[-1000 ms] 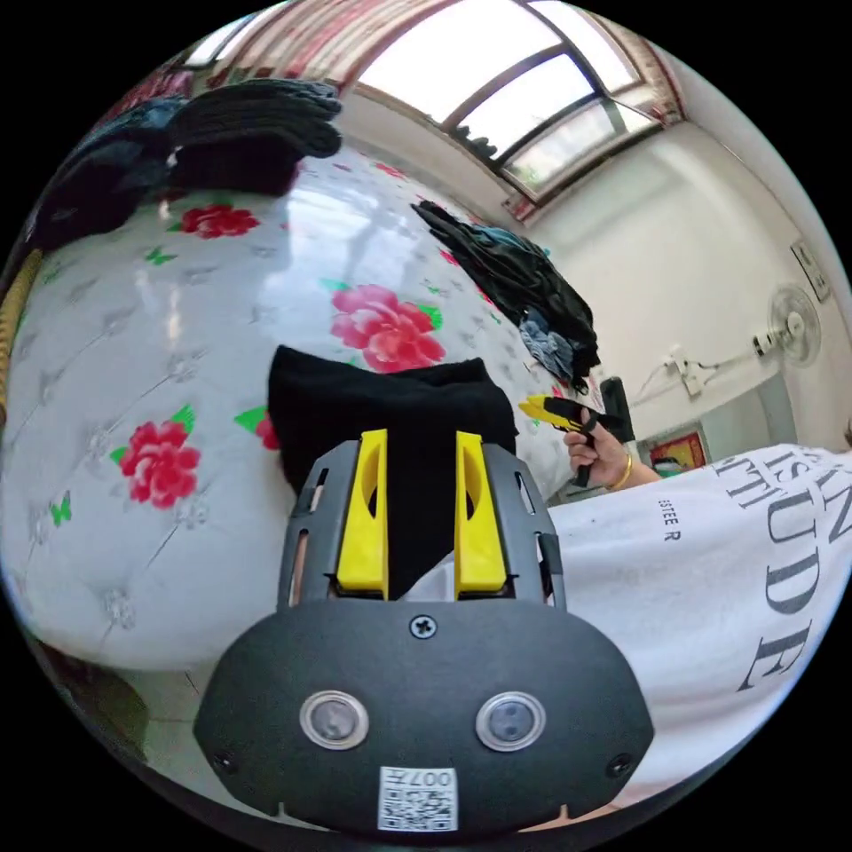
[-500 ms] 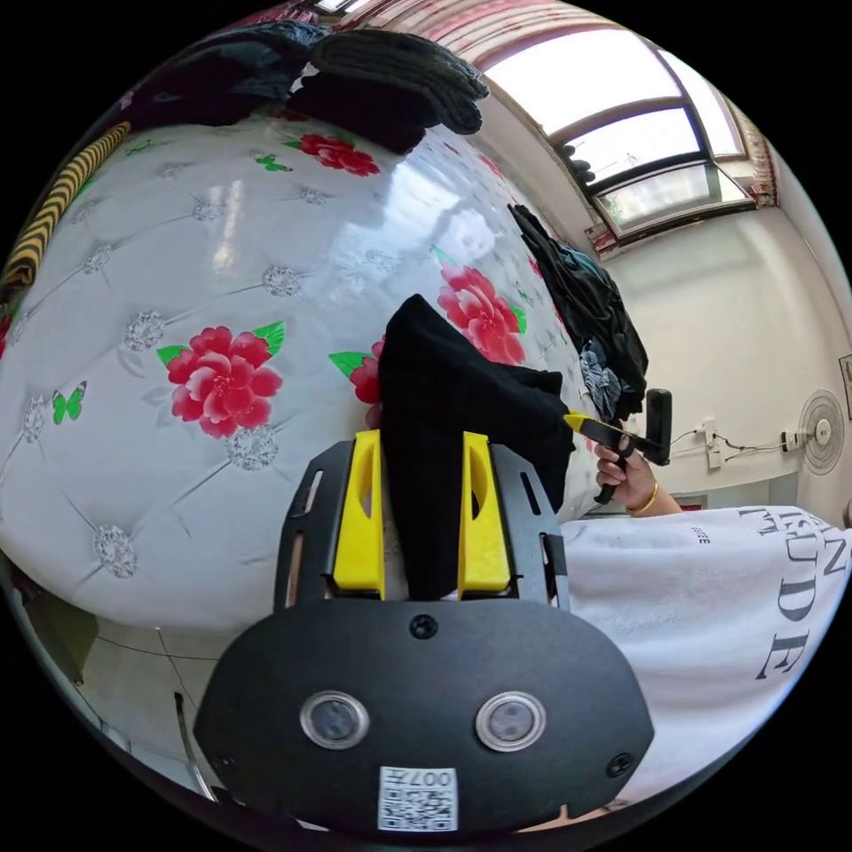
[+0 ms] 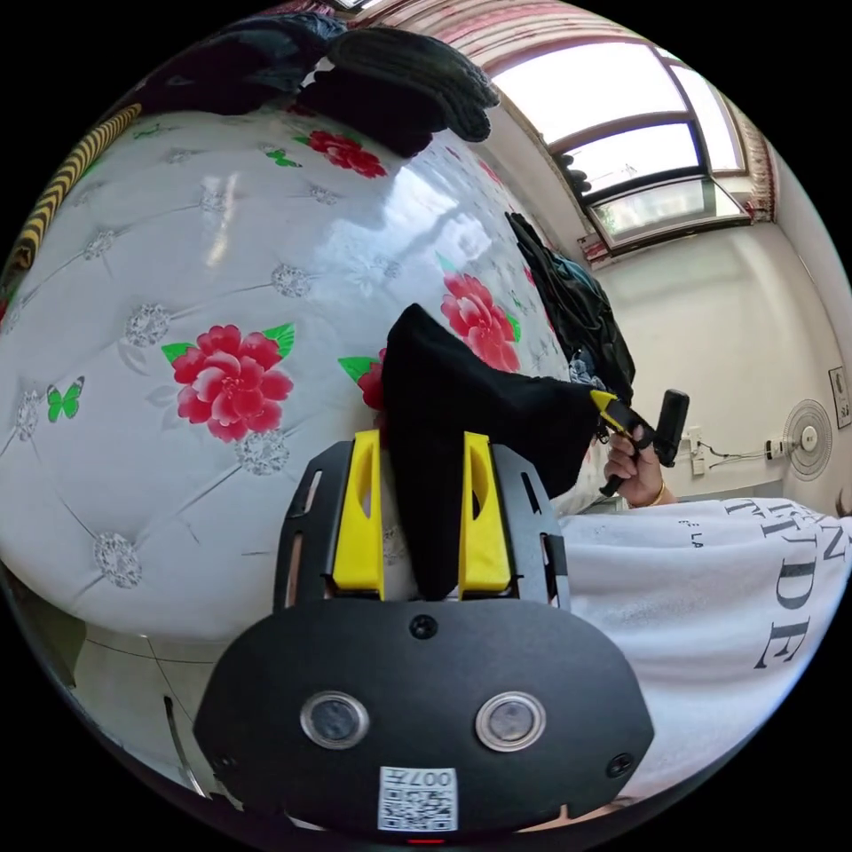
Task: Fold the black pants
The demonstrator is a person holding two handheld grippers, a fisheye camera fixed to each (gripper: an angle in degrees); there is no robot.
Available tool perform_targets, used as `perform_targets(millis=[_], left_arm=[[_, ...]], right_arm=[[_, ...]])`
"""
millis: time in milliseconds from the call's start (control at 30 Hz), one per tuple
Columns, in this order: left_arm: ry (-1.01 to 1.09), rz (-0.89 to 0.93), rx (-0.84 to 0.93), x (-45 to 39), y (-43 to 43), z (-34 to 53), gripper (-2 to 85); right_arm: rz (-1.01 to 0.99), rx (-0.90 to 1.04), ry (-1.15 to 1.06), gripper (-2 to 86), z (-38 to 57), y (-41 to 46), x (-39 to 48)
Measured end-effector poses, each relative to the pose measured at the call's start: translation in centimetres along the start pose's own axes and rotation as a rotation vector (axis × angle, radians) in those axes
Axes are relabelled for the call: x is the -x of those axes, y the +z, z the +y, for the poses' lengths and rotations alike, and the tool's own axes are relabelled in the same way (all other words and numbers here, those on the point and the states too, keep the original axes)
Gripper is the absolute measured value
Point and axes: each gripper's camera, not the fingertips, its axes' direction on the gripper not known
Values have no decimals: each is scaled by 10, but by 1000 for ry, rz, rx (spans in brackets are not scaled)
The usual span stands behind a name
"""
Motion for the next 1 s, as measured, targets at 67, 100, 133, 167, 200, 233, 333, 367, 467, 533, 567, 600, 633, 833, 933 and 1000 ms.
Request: perform_targets(millis=[67,100,133,167,200,233,333,367,467,533,567,600,633,833,933,1000], left_arm=[[1,9,-23,9,-6,2,129],[-3,17,-31,16,-8,4,131],[-11,25,-35,24,-8,5,132],[-14,30,-36,28,-7,6,132],[-22,37,-29,35,-3,7,134],[-34,46,-8,41,3,7,137],[-19,52,24,46,10,11,139],[-13,42,31,47,12,13,139],[-11,37,61,59,24,19,131],[-37,84,63,74,30,16,110],[-39,101,74,77,33,14,102],[-47,125,115,82,42,9,82],[-49,112,138,85,49,4,65],[66,197,67,82,12,-59,36],[199,220,-4,69,-39,-135,35],[289,217,-65,56,-81,-190,35]], right_arm=[[55,-35,-80,12,-9,-17,20],[115,-13,-99,16,-17,-18,24],[187,15,-103,22,-24,-12,19],[223,31,-103,27,-25,-5,14],[287,84,-59,36,-25,12,-7],[306,173,26,46,-25,28,-34],[192,124,119,73,-10,4,-65],[180,103,138,77,-5,-4,-70],[167,83,244,91,24,-32,-106],[80,135,336,89,44,-30,-139],[39,150,350,88,47,-26,-145],[-53,192,373,85,51,-15,-154],[-91,182,394,82,52,-12,-158],[-160,120,232,68,-26,-51,-117],[-210,19,98,62,-120,-86,-79],[-223,-51,9,60,-188,-108,-53]])
